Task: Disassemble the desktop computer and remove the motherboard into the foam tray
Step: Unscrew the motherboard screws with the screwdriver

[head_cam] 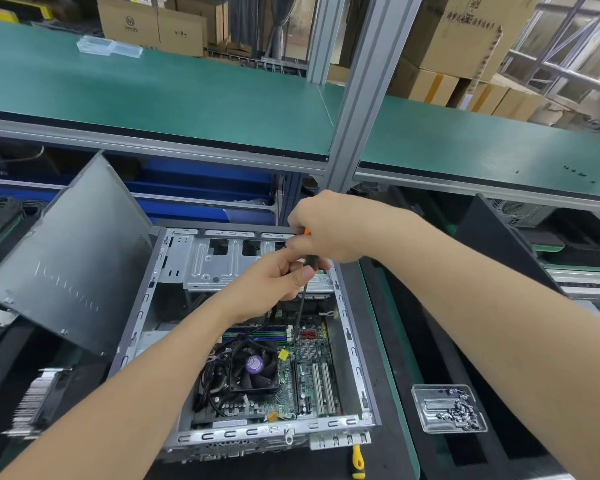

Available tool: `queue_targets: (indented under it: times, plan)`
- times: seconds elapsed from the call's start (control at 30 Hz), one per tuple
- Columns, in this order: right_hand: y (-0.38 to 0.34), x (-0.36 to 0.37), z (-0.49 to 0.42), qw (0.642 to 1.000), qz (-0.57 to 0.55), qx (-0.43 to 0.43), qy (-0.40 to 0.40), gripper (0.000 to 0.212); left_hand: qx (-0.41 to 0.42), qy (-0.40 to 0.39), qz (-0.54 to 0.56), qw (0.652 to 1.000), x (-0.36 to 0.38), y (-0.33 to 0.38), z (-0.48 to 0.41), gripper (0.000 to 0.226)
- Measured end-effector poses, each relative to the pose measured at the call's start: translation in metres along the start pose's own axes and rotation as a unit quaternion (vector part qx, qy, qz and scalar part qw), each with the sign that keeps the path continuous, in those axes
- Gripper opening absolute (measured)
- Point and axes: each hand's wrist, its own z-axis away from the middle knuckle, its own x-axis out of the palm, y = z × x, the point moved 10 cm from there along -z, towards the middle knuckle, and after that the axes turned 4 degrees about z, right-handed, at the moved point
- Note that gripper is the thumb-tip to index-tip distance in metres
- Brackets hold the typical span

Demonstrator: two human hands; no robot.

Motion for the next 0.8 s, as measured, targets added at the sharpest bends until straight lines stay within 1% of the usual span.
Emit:
queue_targets:
  times: [0.07, 0.17, 0.2, 0.23, 0.33, 0.4, 0.47, 0.5, 0.53, 0.57, 0.6, 0.63, 0.67, 0.7, 0.73, 0.77, 0.8]
  plan:
    - [-0.003, 0.002, 0.003, 0.999, 0.020, -0.031, -0.029, 0.024, 0.007, -0.006, 0.002, 1.000, 0.000, 0.004, 0.001, 0.028]
    - [-0.006, 0.002, 0.009, 0.996, 0.021, -0.066, -0.058, 0.010, 0.002, 0.003, 0.010, 1.000, -0.003, 0.006, 0.001, 0.024]
    - [-0.008, 0.002, 0.009, 0.995, 0.024, -0.075, -0.065, 0.007, -0.001, 0.002, 0.013, 1.000, -0.002, 0.006, 0.002, 0.026]
    - [-0.009, 0.003, 0.010, 0.994, 0.023, -0.082, -0.071, 0.009, -0.004, -0.002, 0.009, 1.000, -0.001, 0.006, 0.001, 0.028]
    - [-0.011, 0.008, 0.009, 0.993, 0.024, -0.084, -0.077, 0.016, -0.029, -0.006, -0.015, 0.999, 0.002, -0.002, -0.001, 0.014]
    - [-0.009, 0.009, 0.008, 0.994, 0.011, -0.074, -0.074, 0.019, -0.041, 0.005, -0.028, 0.999, 0.001, -0.009, -0.003, 0.021]
    - [-0.007, 0.004, 0.012, 0.997, -0.013, -0.066, -0.049, 0.024, -0.028, 0.005, -0.035, 0.999, 0.003, -0.007, -0.002, 0.019]
    - [-0.006, -0.002, 0.013, 0.998, -0.026, -0.058, -0.019, 0.030, -0.022, 0.007, -0.034, 0.999, 0.004, -0.005, -0.002, 0.018]
    - [-0.002, -0.009, 0.014, 0.999, -0.032, -0.033, 0.021, 0.042, -0.016, 0.010, -0.026, 0.999, 0.004, -0.004, -0.002, 0.017]
    - [0.005, -0.016, 0.016, 0.997, -0.026, 0.011, 0.065, 0.056, -0.011, 0.011, -0.017, 1.000, 0.004, -0.002, -0.003, 0.017]
    - [0.012, -0.022, 0.019, 0.992, -0.006, 0.074, 0.103, 0.070, -0.006, 0.009, -0.010, 1.000, 0.004, -0.002, -0.003, 0.017]
    - [0.018, -0.028, 0.024, 0.983, 0.026, 0.135, 0.123, 0.079, -0.007, 0.004, -0.009, 1.000, 0.005, -0.002, -0.003, 0.016]
    - [0.023, -0.026, 0.025, 0.975, 0.048, 0.184, 0.113, 0.086, -0.010, 0.003, -0.010, 1.000, 0.006, -0.004, -0.004, 0.016]
    - [0.022, -0.018, 0.023, 0.977, 0.061, 0.192, 0.075, 0.088, -0.014, 0.003, -0.012, 1.000, 0.006, -0.005, -0.005, 0.017]
    - [0.016, -0.009, 0.019, 0.982, 0.071, 0.174, 0.029, 0.076, -0.017, 0.005, -0.009, 1.000, 0.006, -0.007, -0.005, 0.018]
    - [0.011, -0.003, 0.016, 0.987, 0.080, 0.140, -0.014, 0.050, -0.018, 0.005, -0.002, 1.000, 0.006, -0.008, -0.006, 0.020]
    - [0.005, -0.002, 0.012, 0.990, 0.085, 0.103, -0.037, 0.044, -0.016, 0.002, 0.003, 1.000, 0.007, -0.009, -0.007, 0.023]
